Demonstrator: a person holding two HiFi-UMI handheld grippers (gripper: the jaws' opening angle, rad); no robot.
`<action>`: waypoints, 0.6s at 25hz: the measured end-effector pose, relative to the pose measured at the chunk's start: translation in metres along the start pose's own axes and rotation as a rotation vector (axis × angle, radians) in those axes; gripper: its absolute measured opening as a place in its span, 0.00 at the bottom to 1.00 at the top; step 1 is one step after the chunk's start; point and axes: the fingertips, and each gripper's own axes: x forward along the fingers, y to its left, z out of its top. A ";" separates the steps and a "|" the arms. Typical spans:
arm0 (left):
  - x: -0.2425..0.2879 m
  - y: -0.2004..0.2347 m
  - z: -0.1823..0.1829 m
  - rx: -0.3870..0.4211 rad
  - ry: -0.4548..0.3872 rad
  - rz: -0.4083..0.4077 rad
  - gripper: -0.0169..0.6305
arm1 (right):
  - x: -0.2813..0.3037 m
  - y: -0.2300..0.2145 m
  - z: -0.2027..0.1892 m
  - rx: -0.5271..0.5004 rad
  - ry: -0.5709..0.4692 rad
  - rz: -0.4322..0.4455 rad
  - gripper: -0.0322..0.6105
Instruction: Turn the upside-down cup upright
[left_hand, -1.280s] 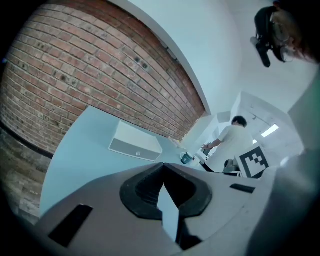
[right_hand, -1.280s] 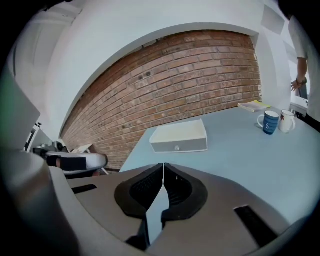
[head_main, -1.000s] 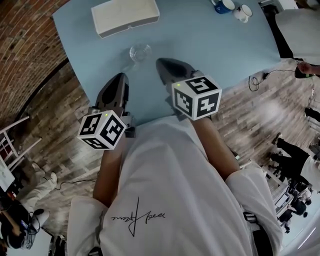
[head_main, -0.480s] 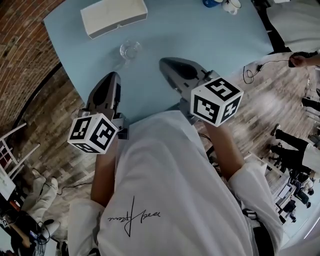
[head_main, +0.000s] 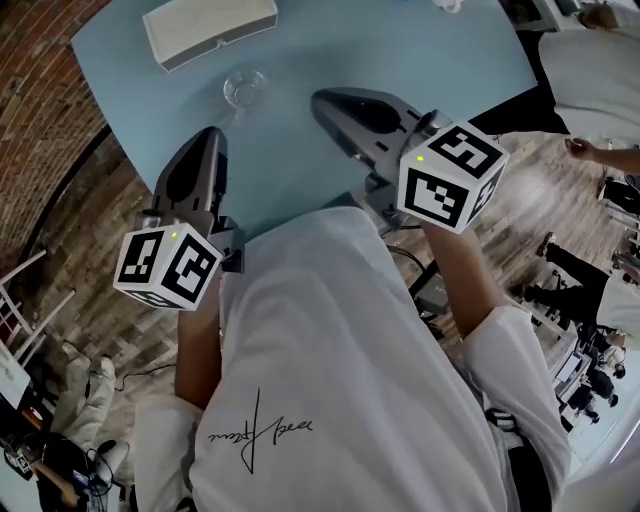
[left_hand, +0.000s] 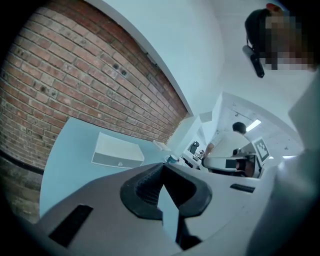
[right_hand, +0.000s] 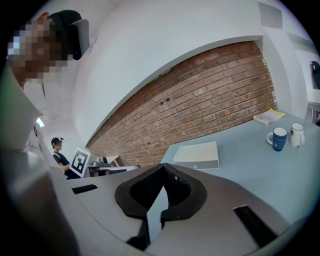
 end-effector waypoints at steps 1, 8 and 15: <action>0.000 -0.002 0.002 0.003 -0.002 -0.004 0.04 | -0.001 0.001 0.003 -0.003 -0.002 0.004 0.08; -0.001 -0.009 0.008 0.010 -0.015 -0.020 0.04 | -0.002 0.006 0.008 -0.031 0.001 0.014 0.08; -0.002 -0.009 0.008 0.010 -0.024 -0.015 0.04 | 0.000 0.007 0.007 -0.031 -0.008 0.025 0.08</action>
